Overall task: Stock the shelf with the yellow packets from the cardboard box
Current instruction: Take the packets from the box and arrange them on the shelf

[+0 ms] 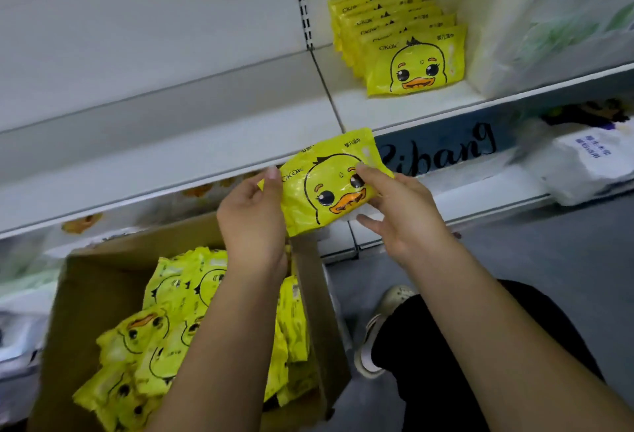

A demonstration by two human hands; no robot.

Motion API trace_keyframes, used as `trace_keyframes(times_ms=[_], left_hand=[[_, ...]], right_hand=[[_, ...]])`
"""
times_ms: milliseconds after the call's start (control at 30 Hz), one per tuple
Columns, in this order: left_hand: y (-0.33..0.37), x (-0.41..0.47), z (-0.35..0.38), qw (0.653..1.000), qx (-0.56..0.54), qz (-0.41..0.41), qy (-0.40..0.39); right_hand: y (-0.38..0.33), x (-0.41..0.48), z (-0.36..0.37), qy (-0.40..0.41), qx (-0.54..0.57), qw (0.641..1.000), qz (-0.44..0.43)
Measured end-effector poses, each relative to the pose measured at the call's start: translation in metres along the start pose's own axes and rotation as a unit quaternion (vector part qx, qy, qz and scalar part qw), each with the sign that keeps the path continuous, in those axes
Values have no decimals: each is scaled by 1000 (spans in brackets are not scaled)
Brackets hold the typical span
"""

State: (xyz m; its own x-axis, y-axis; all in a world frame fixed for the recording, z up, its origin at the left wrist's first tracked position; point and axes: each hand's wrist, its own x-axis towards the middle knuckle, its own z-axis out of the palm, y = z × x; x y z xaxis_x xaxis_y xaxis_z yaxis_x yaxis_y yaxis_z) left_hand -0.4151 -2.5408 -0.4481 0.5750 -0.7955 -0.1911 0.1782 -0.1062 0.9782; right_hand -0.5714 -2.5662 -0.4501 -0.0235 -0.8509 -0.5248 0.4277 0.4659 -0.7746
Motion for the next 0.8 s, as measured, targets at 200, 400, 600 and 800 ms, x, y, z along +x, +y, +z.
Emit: trace_keyframes(times_ms=[200,400,600,800], left_hand=[[17,-35,-75,999,30,22,-20],[9,-67,-129,993,-68,-39,83],[12,-88,-161,983,-160,-54,75],[30,-84,-173,979,-200,-17,21]], right_hand=[[22,-27,14,-78,-96,991,-46],[65,-64,38,-81,-232,949,-198],[73,-77,57,-137,-144,969,-147],[69,-77,68,-169,-72,977,-107]])
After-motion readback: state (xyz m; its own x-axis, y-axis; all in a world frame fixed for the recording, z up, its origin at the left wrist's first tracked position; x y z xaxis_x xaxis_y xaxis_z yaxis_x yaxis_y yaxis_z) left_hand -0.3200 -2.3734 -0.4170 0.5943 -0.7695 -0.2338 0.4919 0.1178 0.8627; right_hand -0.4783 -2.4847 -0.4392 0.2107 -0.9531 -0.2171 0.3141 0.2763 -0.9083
